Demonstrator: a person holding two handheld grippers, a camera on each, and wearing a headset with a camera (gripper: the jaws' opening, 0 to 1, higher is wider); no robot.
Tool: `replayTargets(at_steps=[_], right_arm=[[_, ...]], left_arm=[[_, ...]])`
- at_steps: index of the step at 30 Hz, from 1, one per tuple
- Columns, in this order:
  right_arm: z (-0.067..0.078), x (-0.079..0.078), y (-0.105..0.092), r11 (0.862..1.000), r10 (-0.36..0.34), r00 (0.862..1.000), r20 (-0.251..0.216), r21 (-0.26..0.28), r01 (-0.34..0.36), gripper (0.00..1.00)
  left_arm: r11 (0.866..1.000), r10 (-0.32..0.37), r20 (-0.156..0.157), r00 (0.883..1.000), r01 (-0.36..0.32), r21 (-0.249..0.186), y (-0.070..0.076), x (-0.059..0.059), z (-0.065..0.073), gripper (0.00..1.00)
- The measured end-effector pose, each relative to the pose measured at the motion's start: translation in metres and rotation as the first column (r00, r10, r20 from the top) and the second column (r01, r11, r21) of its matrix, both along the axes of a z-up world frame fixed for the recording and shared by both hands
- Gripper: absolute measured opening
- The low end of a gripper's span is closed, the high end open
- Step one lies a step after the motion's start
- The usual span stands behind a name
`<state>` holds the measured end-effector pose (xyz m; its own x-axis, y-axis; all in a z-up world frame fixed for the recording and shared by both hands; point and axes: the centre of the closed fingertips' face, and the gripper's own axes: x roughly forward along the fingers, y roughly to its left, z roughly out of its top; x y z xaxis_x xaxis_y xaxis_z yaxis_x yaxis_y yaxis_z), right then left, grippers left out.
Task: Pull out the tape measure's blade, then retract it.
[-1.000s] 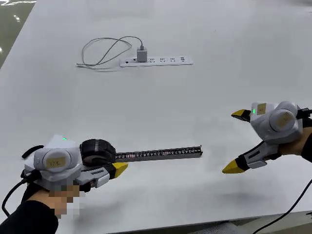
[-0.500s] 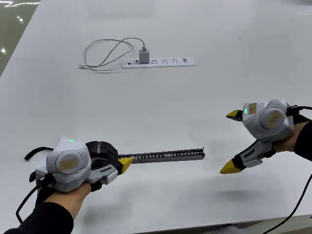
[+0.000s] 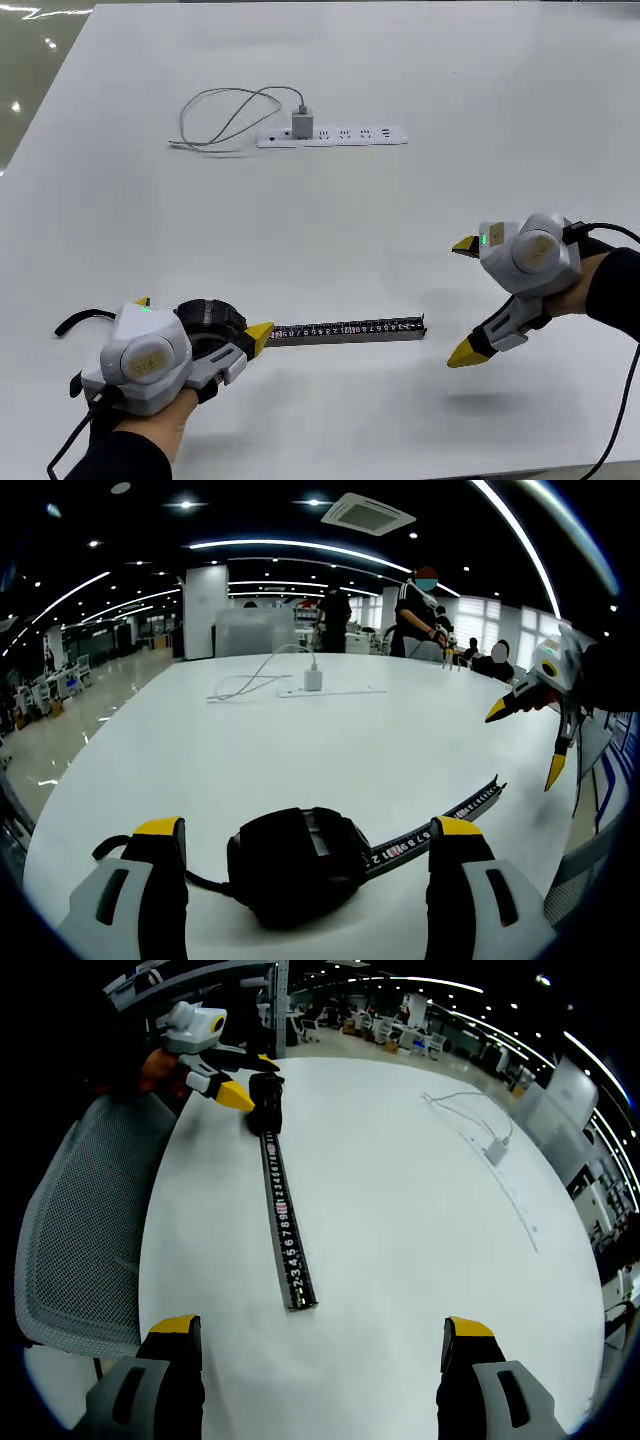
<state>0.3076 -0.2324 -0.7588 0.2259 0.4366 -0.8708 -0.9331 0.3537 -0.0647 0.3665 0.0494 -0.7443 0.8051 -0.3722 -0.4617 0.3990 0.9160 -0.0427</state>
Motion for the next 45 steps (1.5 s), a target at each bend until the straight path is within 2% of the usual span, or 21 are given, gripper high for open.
replayTargets(at_steps=[7,9,15,18,25,33,45], right_arm=[[-0.012,0.006,0.007,1.000,0.022,1.000,-0.022,-0.004,-0.022,0.99],[-0.014,0.007,0.007,1.000,0.029,0.999,-0.026,-0.008,-0.029,0.95],[-0.018,0.012,0.011,0.998,0.054,0.999,-0.008,-0.023,-0.054,0.92],[-0.023,0.010,0.012,0.998,0.060,0.998,-0.026,-0.030,-0.060,0.90],[-0.026,0.009,0.014,0.991,0.121,0.993,-0.016,-0.052,-0.122,0.74],[-0.030,0.008,0.016,0.986,0.155,0.988,-0.028,-0.052,-0.156,0.59],[-0.040,0.004,0.018,0.980,0.188,0.981,-0.049,-0.056,-0.191,0.46]], left_arm=[[1.000,0.021,-0.011,1.000,-0.021,0.010,0.005,0.000,-0.011,0.99],[1.000,0.026,-0.012,1.000,-0.026,0.003,0.007,0.000,-0.012,0.99],[1.000,0.030,-0.002,1.000,-0.030,-0.004,0.008,0.000,-0.012,0.99],[1.000,0.031,0.002,1.000,-0.031,0.000,0.009,0.001,-0.013,0.99],[0.999,0.032,0.009,0.999,-0.032,0.002,0.010,0.002,-0.014,0.99],[1.000,0.029,0.013,0.999,-0.029,0.008,0.009,0.003,-0.014,0.99],[1.000,0.019,0.015,1.000,-0.019,0.020,0.007,0.004,-0.016,0.99]])
